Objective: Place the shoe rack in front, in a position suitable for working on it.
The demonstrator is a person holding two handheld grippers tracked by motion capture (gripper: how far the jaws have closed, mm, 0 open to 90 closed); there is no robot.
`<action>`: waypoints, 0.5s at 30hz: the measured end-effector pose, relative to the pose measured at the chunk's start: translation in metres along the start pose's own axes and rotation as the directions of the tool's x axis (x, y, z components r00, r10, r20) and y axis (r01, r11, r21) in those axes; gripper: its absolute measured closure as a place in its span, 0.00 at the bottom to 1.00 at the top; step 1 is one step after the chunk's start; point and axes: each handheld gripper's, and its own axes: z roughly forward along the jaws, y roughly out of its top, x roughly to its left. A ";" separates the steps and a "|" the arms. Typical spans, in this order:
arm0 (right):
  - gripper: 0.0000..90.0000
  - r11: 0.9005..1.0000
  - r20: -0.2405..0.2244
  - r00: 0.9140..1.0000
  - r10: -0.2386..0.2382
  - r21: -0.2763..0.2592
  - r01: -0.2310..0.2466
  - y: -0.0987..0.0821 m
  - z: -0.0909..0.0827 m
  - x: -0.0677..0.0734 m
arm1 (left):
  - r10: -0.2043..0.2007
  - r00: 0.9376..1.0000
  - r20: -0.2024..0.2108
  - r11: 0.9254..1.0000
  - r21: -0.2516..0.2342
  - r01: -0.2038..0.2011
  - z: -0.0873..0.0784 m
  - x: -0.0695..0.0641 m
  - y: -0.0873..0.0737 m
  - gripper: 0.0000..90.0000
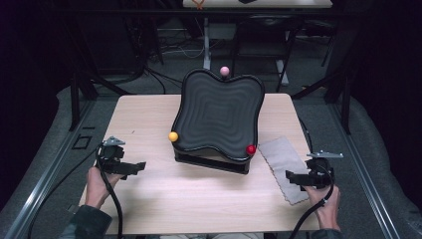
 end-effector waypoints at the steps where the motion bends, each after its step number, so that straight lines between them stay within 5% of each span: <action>1: 0.00 1.000 -0.001 1.000 0.002 -0.001 -0.002 0.000 0.000 0.000 | -0.006 1.000 0.008 1.000 -0.002 0.006 0.000 0.000 0.001 0.00; 15: 0.00 0.999 -0.026 0.999 -0.029 -0.035 0.028 0.012 -0.010 0.009 | 0.031 0.999 0.024 1.000 -0.005 -0.031 0.000 -0.011 0.020 0.00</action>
